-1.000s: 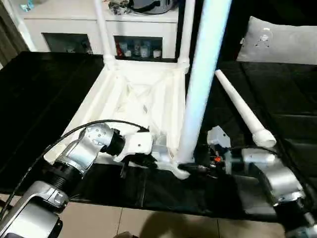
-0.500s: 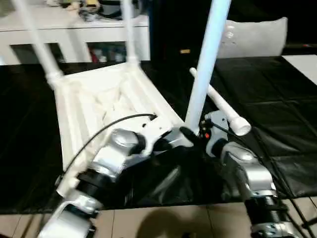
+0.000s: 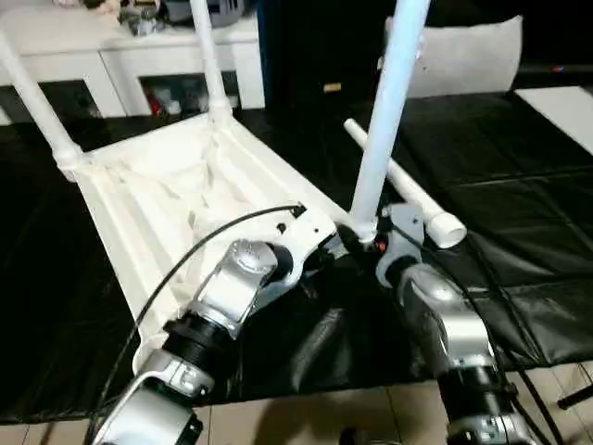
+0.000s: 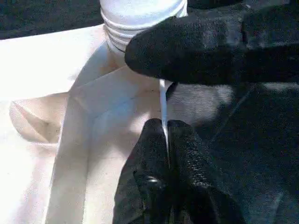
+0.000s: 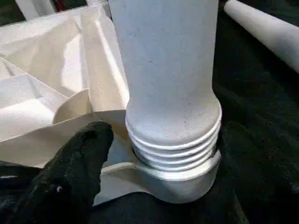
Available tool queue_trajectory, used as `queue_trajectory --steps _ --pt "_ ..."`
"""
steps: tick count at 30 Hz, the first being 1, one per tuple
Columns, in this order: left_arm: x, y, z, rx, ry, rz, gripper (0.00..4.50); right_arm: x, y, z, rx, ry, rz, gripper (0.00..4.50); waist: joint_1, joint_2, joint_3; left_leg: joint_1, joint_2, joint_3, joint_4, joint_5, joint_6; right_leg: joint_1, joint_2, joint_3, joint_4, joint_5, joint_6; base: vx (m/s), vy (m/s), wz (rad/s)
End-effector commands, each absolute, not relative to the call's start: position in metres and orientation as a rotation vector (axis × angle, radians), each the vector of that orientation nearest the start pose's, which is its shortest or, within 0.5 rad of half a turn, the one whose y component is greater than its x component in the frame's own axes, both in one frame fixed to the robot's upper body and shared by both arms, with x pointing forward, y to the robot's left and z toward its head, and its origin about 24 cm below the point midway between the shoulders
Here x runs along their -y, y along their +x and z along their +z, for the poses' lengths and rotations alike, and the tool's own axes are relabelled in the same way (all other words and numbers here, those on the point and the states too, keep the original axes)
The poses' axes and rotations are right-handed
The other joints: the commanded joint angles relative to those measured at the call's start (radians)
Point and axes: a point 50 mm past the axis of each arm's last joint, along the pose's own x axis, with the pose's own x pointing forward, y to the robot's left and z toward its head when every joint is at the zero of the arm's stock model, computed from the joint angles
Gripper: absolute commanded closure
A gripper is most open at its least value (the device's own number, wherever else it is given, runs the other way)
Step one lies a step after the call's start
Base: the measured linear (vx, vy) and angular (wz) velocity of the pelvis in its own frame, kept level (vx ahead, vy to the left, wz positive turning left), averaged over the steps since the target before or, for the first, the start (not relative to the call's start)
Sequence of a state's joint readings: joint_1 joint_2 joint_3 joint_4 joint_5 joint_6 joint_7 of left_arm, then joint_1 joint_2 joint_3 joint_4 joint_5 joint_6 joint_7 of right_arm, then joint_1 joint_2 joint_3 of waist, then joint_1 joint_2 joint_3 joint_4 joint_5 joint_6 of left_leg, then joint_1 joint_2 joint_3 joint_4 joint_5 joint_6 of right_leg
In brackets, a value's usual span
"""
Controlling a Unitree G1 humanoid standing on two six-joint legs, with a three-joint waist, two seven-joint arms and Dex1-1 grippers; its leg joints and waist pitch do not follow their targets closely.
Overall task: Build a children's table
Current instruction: Rotate leg to tighten, then rotate table base
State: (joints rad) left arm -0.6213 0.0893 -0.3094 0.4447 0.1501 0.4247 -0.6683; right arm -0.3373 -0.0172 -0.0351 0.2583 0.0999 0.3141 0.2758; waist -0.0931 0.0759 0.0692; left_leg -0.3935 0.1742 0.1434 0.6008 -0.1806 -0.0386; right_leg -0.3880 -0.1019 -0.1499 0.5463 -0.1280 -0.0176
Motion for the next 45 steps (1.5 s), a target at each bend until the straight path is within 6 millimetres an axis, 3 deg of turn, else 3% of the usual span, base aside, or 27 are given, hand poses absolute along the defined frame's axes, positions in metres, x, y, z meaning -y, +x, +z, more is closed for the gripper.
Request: queue_trajectory --steps 1,3,4,7,8,13,14,16,18,19,20,21,22,24,25,27,29,31,32,33,34,35,36,38,41,43,45 --pt "-0.048 0.338 0.085 -0.285 0.428 -0.923 4.50 0.122 0.306 0.042 -0.235 0.140 0.341 0.20 0.011 -0.005 -0.090 0.001 0.043 -0.013 -0.061 -0.208 0.126 0.063 -0.065 0.052 -0.053 -0.252 -0.193 0.000 0.000 0.00" --pt "-0.049 0.339 0.085 -0.291 0.411 -0.906 4.50 0.130 0.305 0.045 -0.211 0.148 0.308 0.04 0.024 -0.004 -0.091 0.002 0.048 -0.014 -0.061 -0.183 0.128 0.062 -0.062 0.054 -0.049 -0.236 -0.191 0.000 0.000 0.00" --pt "-0.050 0.340 0.085 -0.295 0.391 -0.901 4.22 0.134 0.304 0.047 -0.200 0.157 0.288 0.00 0.029 -0.009 -0.090 0.002 0.049 -0.012 -0.062 -0.172 0.127 0.061 -0.061 0.055 -0.047 -0.228 -0.195 0.000 0.000 0.00" --pt "-0.049 0.340 0.088 -0.286 0.343 -0.910 3.92 0.143 0.301 0.052 -0.163 0.177 0.263 0.00 0.043 -0.007 -0.094 0.000 0.052 -0.012 -0.059 -0.146 0.137 0.057 -0.059 0.058 -0.039 -0.193 -0.202 0.000 0.000 0.00" --pt "-0.049 0.340 0.089 -0.280 0.318 -0.916 3.85 0.148 0.299 0.053 -0.161 0.190 0.234 0.00 0.043 -0.014 -0.090 0.001 0.051 -0.010 -0.062 -0.184 0.131 0.055 -0.057 0.058 -0.042 -0.228 -0.201 0.000 0.000 0.00" --pt "-0.059 0.341 0.093 -0.267 0.258 -0.883 3.57 0.154 0.287 0.056 -0.178 0.198 0.268 0.00 0.054 -0.018 -0.075 0.013 0.045 -0.005 -0.067 -0.311 0.076 0.046 -0.057 0.058 -0.067 -0.451 -0.136 0.000 0.000 0.00" --pt "-0.074 0.343 0.095 -0.282 0.261 -0.825 3.57 0.152 0.282 0.057 -0.182 0.180 0.321 0.00 0.053 -0.020 -0.075 0.013 0.045 -0.005 -0.068 -0.319 0.072 0.044 -0.057 0.059 -0.069 -0.467 -0.128 0.000 0.000 0.00" --pt "-0.079 0.344 0.095 -0.287 0.272 -0.805 3.57 0.151 0.280 0.058 -0.183 0.179 0.339 0.00 0.047 -0.019 -0.074 0.009 0.040 -0.009 -0.069 -0.341 0.061 0.045 -0.057 0.056 -0.070 -0.513 -0.102 0.000 0.000 0.00" --pt "-0.106 0.342 0.102 -0.300 0.334 -0.729 3.57 0.138 0.273 0.056 -0.233 0.119 0.473 0.00 0.042 -0.018 -0.071 0.012 0.039 -0.011 -0.069 -0.360 0.053 0.041 -0.054 0.057 -0.076 -0.552 -0.084 0.000 0.000 0.00" --pt "-0.118 0.340 0.106 -0.309 0.364 -0.703 3.57 0.132 0.271 0.053 -0.261 0.095 0.518 0.00 0.037 -0.025 -0.071 0.006 0.040 -0.014 -0.070 -0.361 0.050 0.044 -0.055 0.058 -0.073 -0.560 -0.079 0.000 0.000 0.00" --pt "-0.118 0.340 0.106 -0.309 0.364 -0.703 3.74 0.132 0.271 0.053 -0.261 0.095 0.518 0.00 0.036 -0.021 -0.072 0.007 0.041 -0.016 -0.070 -0.364 0.044 0.044 -0.056 0.059 -0.069 -0.565 -0.077 0.000 0.000 0.00" --pt "-0.135 0.337 0.112 -0.324 0.415 -0.660 3.74 0.126 0.269 0.050 -0.294 0.071 0.560 0.00 0.028 -0.021 -0.068 0.013 0.036 -0.012 -0.066 -0.380 0.043 0.033 -0.053 0.057 -0.081 -0.602 -0.066 0.000 0.000 0.00" --pt "-0.136 0.337 0.112 -0.325 0.416 -0.659 3.93 0.126 0.269 0.050 -0.295 0.071 0.561 0.00 0.030 -0.022 -0.069 0.021 0.037 -0.014 -0.065 -0.384 0.036 0.028 -0.056 0.059 -0.080 -0.618 -0.065 0.000 0.000 0.00" --pt "-0.152 0.333 0.117 -0.346 0.465 -0.614 3.96 0.122 0.268 0.048 -0.329 0.066 0.575 0.00 0.025 -0.018 -0.065 0.023 0.036 -0.015 -0.065 -0.404 0.031 0.023 -0.052 0.056 -0.087 -0.641 -0.057 0.000 0.000 0.00" --pt "-0.167 0.330 0.119 -0.375 0.528 -0.571 4.02 0.120 0.268 0.045 -0.357 0.049 0.584 0.00 0.028 -0.029 -0.068 0.025 0.041 -0.020 -0.067 -0.408 0.022 0.023 -0.054 0.058 -0.078 -0.625 -0.062 0.000 0.000 0.00" --pt "-0.199 0.321 0.125 -0.443 0.650 -0.466 4.35 0.115 0.270 0.040 -0.400 0.023 0.603 0.00 0.023 -0.019 -0.064 0.017 0.042 -0.025 -0.076 -0.431 0.012 0.025 -0.051 0.061 -0.071 -0.614 -0.060 0.000 0.000 0.00" --pt "-0.214 0.316 0.127 -0.482 0.682 -0.413 4.40 0.114 0.272 0.039 -0.411 0.021 0.599 0.00 0.017 -0.015 -0.066 0.021 0.043 -0.028 -0.078 -0.450 -0.007 0.023 -0.052 0.067 -0.062 -0.576 -0.076 0.000 0.000 0.00" --pt "-0.222 0.312 0.129 -0.508 0.705 -0.381 4.48 0.113 0.273 0.039 -0.426 0.019 0.603 0.00 0.019 -0.019 -0.064 0.026 0.042 -0.023 -0.077 -0.445 -0.004 0.019 -0.052 0.072 -0.066 -0.569 -0.087 0.000 0.000 0.00" --pt "-0.236 0.306 0.130 -0.552 0.751 -0.329 4.48 0.111 0.274 0.037 -0.443 0.010 0.605 0.00 0.027 -0.021 -0.067 0.033 0.044 -0.021 -0.075 -0.435 -0.004 0.014 -0.053 0.076 -0.065 -0.552 -0.098 0.000 0.000 0.00" --pt "-0.245 0.302 0.130 -0.581 0.781 -0.293 4.48 0.111 0.275 0.036 -0.450 0.003 0.604 0.00 0.027 -0.021 -0.067 0.028 0.044 -0.022 -0.076 -0.425 -0.004 0.018 -0.053 0.077 -0.059 -0.533 -0.106 0.000 0.000 0.00" --pt "-0.248 0.301 0.130 -0.590 0.791 -0.280 4.48 0.110 0.275 0.036 -0.452 0.002 0.606 0.00 0.027 -0.017 -0.067 0.019 0.045 -0.023 -0.081 -0.411 -0.004 0.023 -0.052 0.078 -0.053 -0.505 -0.111 0.000 0.000 0.00" --pt "-0.252 0.299 0.130 -0.604 0.803 -0.263 4.48 0.109 0.275 0.035 -0.454 -0.003 0.610 0.00 0.032 -0.015 -0.069 0.027 0.045 -0.020 -0.080 -0.412 -0.007 0.018 -0.050 0.080 -0.054 -0.486 -0.115 0.000 0.000 0.00" --pt "-0.255 0.297 0.129 -0.619 0.808 -0.256 4.48 0.109 0.275 0.035 -0.456 -0.004 0.612 0.00 0.031 -0.024 -0.069 0.026 0.045 -0.018 -0.081 -0.408 -0.006 0.019 -0.049 0.081 -0.055 -0.475 -0.119 0.000 0.000 0.00" --pt "-0.257 0.294 0.125 -0.646 0.809 -0.255 4.48 0.108 0.276 0.033 -0.466 -0.003 0.608 0.00 0.043 -0.019 -0.073 0.026 0.048 -0.018 -0.083 -0.388 -0.012 0.023 -0.050 0.084 -0.047 -0.420 -0.137 0.000 0.000 0.00" --pt "-0.253 0.288 0.108 -0.710 0.761 -0.319 4.48 0.105 0.280 0.030 -0.473 -0.006 0.602 0.00 0.050 -0.023 -0.077 0.025 0.046 -0.014 -0.082 -0.370 -0.015 0.025 -0.051 0.087 -0.040 -0.369 -0.161 0.000 0.000 0.00" --pt "-0.252 0.283 0.098 -0.751 0.763 -0.358 4.48 0.103 0.283 0.029 -0.475 -0.007 0.594 0.00 0.052 -0.019 -0.077 0.025 0.046 -0.014 -0.083 -0.367 -0.016 0.027 -0.052 0.088 -0.039 -0.364 -0.167 0.000 0.000 0.00" --pt "-0.249 0.277 0.090 -0.789 0.755 -0.417 4.48 0.101 0.288 0.028 -0.469 -0.009 0.579 0.00 0.050 -0.023 -0.076 0.024 0.045 -0.014 -0.083 -0.382 -0.019 0.027 -0.051 0.087 -0.040 -0.378 -0.168 0.000 0.000 0.00"
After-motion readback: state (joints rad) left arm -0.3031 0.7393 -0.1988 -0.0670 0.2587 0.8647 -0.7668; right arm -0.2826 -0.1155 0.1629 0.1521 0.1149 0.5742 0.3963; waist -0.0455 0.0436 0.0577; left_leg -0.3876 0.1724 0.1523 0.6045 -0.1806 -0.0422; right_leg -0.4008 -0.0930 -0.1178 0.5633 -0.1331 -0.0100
